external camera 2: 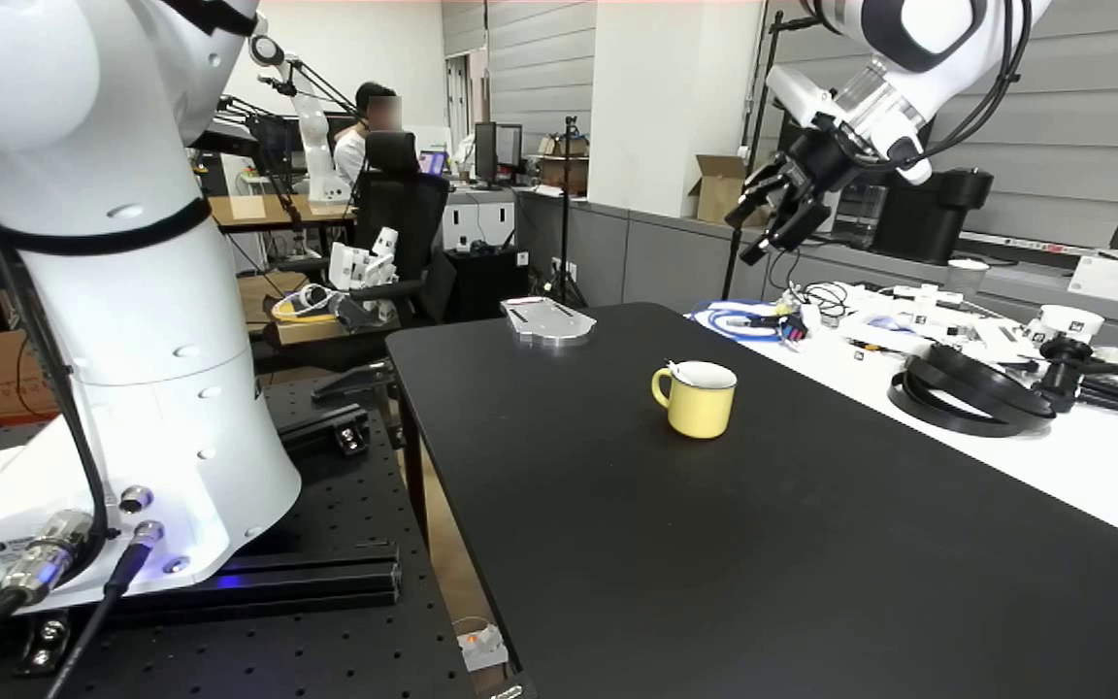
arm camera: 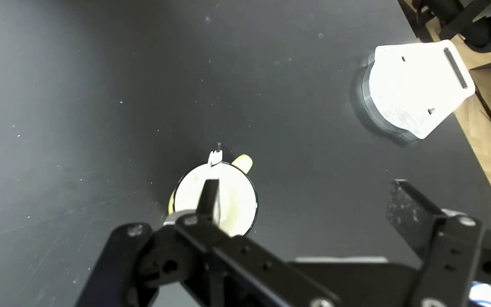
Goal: Remove the pen from the cup and put it on the table
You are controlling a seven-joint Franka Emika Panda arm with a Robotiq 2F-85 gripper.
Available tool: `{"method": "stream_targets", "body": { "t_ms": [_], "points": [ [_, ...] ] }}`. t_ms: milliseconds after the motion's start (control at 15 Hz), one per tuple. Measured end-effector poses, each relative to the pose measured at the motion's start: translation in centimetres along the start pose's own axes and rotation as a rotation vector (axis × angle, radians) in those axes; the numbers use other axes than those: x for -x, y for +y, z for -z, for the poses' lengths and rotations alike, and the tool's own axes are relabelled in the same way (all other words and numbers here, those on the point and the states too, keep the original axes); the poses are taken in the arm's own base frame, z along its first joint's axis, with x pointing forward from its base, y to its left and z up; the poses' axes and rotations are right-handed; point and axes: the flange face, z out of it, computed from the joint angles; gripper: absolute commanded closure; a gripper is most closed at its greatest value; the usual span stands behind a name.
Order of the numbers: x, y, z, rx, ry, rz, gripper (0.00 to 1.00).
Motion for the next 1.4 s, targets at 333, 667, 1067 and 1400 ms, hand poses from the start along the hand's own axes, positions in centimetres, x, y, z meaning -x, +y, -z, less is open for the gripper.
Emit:
{"method": "stream_targets", "body": {
  "t_ms": [333, 667, 1067, 1400],
  "points": [
    [0.0, -0.1, 0.0, 0.000, 0.000, 0.001, 0.00],
    [-0.9, 0.6, -1.9, 0.000, -0.034, -0.012, 0.00],
    [-3.9, 3.0, -7.7, -0.022, -0.126, -0.062, 0.00],
    [-5.6, 4.9, -11.0, -0.059, -0.179, -0.103, 0.00]
  ]
}}
